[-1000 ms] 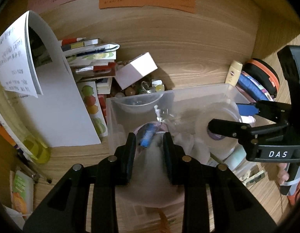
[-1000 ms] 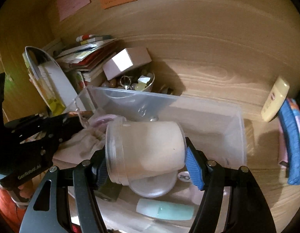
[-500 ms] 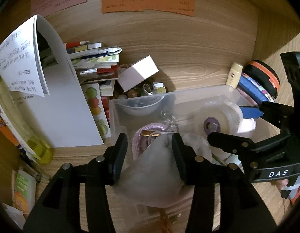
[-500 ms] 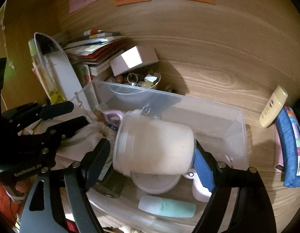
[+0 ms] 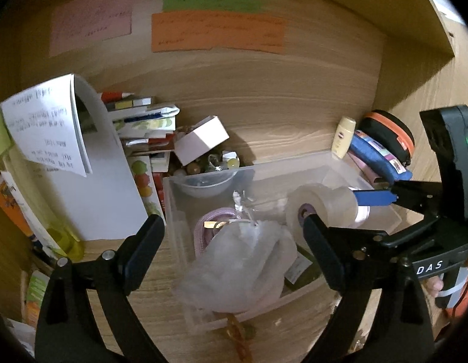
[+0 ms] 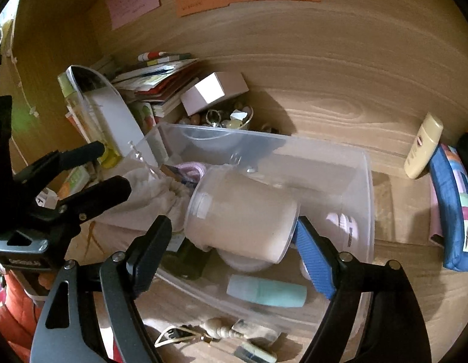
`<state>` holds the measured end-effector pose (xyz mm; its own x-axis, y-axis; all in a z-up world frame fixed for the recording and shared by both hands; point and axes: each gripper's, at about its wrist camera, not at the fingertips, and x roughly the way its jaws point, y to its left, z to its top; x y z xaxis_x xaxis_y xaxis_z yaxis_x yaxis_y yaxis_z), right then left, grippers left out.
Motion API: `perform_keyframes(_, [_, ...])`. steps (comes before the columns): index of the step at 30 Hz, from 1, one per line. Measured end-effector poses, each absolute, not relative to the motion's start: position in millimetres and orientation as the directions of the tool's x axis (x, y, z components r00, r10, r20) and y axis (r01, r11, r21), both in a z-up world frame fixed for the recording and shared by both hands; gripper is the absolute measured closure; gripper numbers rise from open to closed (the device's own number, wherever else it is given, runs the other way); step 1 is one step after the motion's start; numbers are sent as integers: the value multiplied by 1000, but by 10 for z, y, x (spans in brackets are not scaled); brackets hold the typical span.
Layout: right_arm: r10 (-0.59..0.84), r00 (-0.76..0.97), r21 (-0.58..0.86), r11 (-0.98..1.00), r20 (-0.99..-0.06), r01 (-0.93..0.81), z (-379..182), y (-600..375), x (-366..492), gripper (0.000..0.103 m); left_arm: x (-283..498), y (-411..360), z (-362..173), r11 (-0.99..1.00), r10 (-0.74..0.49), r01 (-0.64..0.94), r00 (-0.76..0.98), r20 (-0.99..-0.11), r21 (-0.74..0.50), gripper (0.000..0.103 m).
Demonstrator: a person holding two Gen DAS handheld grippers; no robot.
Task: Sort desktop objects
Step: 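Open both grippers to release the card box and jar into the bin, then move the left gripper to the orange cord while the right gripper approaches the small clear bottle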
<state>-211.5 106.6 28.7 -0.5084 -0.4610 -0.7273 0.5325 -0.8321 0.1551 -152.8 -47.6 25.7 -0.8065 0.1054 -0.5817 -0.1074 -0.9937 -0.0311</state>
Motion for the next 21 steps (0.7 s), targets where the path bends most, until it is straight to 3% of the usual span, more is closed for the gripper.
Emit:
perform_keyframes(6, [-397,-572,37,-842,-718,539,388,1084,-1973,23,-1451,-434,274,-994,87,-107,-808,-583,0,8])
perform_keyframes(8, [-381,-603,-9,-841,-701,541,441,1110,-1896,17,-1421,-437,285,-994,83,-105,-811,-579,4,8])
perform_keyframes(11, [-350,-640,-62,-846,-684,529,479,1149,-1799,16,-1384,-438,314,-995,80,-101,-815,-574,6,8])
perform_keyframes(21, [-313,-665,-117,-847,-678,518,440,1255,-1548,16,-1197,-523,355,-999,40,-54,-805,-592,6,6])
